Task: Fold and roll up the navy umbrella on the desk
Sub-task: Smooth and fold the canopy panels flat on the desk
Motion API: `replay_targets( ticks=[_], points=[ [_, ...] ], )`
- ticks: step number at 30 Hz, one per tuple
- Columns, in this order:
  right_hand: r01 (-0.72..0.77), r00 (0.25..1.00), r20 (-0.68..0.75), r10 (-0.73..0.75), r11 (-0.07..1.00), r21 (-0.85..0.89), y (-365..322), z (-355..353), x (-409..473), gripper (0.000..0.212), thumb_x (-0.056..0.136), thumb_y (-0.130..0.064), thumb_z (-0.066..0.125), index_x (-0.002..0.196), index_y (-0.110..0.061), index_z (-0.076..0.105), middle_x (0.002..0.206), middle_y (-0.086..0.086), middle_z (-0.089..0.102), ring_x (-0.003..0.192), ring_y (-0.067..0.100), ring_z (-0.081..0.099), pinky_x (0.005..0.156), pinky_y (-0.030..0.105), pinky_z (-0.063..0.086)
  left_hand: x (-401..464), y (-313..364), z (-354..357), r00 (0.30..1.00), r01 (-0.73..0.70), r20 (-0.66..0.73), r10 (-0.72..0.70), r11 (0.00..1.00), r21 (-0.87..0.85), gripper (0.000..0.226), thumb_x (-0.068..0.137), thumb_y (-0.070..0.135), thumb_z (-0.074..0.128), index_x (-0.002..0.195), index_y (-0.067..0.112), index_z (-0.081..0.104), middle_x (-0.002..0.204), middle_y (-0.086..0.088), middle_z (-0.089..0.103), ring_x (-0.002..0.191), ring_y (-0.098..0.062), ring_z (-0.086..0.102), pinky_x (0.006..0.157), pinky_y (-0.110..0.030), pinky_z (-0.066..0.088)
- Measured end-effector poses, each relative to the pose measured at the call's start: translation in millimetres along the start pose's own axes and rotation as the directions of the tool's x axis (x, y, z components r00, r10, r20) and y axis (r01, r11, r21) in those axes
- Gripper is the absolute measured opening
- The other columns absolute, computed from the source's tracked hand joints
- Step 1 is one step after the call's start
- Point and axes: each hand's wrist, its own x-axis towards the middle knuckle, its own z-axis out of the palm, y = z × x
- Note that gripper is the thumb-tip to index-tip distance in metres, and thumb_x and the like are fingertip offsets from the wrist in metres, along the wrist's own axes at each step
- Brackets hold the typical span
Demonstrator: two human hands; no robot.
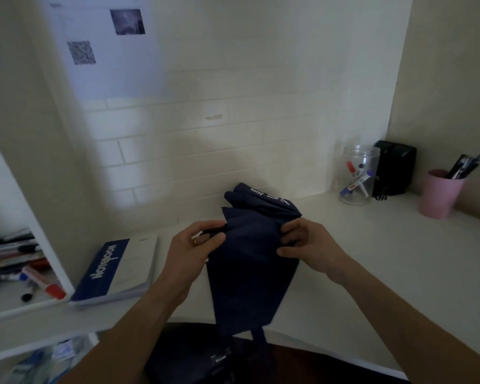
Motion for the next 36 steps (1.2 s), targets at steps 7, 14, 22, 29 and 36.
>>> replay_targets(
  ticks=[7, 14, 22, 29, 36],
  points=[
    [-0.001, 0.985, 0.168, -0.024, 0.989, 0.147, -14.2, -8.1, -34.5, 0.016, 0.078, 0.003, 0.079, 0.089, -0.007, 0.074, 0.074, -0.006, 0.07, 0.059, 0.005, 0.056, 0.054, 0.02, 0.039, -10.3, -16.4, -15.2, 0.997, 0.018, 0.079, -0.013, 0.998, -0.052, 0.028, 0.09, -0.001, 0.071, 0.113, 0.014, 0.076, 0.108, -0.006, 0.079, 0.103, -0.022, 0.074, 0.084, -0.029, 0.061],
    [0.122, 0.99, -0.072, -0.121, 0.992, 0.019, -3.8, 17.7, -50.4, 0.034, 0.073, 0.001, 0.086, 0.098, -0.018, 0.075, 0.083, -0.005, 0.076, 0.064, 0.012, 0.063, 0.062, 0.022, 0.053, -21.3, -38.1, -20.9, 0.997, -0.017, 0.079, 0.025, 0.995, -0.101, 0.02, 0.086, 0.01, 0.077, 0.1, 0.024, 0.08, 0.106, -0.011, 0.077, 0.106, -0.028, 0.072, 0.094, -0.042, 0.059],
    [0.189, 0.981, -0.03, -0.191, 0.981, -0.048, -6.3, 14.1, -51.5, 0.021, 0.07, -0.001, 0.088, 0.071, -0.015, 0.073, 0.074, 0.001, 0.069, 0.063, 0.014, 0.059, 0.063, 0.023, 0.05, -26.7, -37.2, -27.9, 0.995, -0.068, 0.065, 0.08, 0.984, -0.165, 0.034, 0.089, -0.009, 0.068, 0.11, 0.016, 0.076, 0.107, 0.012, 0.079, 0.1, -0.006, 0.074, 0.08, -0.015, 0.057],
    [-0.056, 0.995, 0.094, 0.026, 0.943, 0.328, -17.2, 24.3, -65.5, 0.031, 0.07, -0.007, 0.083, 0.098, -0.009, 0.07, 0.088, 0.007, 0.073, 0.065, 0.019, 0.061, 0.052, 0.023, 0.043, -35.0, -36.4, -29.8, 0.998, -0.005, 0.067, 0.017, 0.984, -0.179, 0.021, 0.082, 0.024, 0.074, 0.102, 0.023, 0.08, 0.101, 0.003, 0.079, 0.098, -0.009, 0.073, 0.079, -0.023, 0.059],
    [-0.268, 0.959, 0.079, 0.273, 0.782, 0.562, -15.0, 31.9, -88.9, 0.037, 0.069, -0.017, 0.083, 0.105, -0.013, 0.074, 0.09, 0.005, 0.073, 0.066, 0.016, 0.065, 0.058, 0.025, 0.051, -51.5, -43.6, -36.2, 0.987, 0.0, 0.16, 0.009, 0.999, -0.052, 0.032, 0.086, 0.0, 0.075, 0.113, 0.017, 0.076, 0.107, 0.001, 0.079, 0.098, -0.015, 0.076, 0.079, -0.021, 0.06]
  ],
)
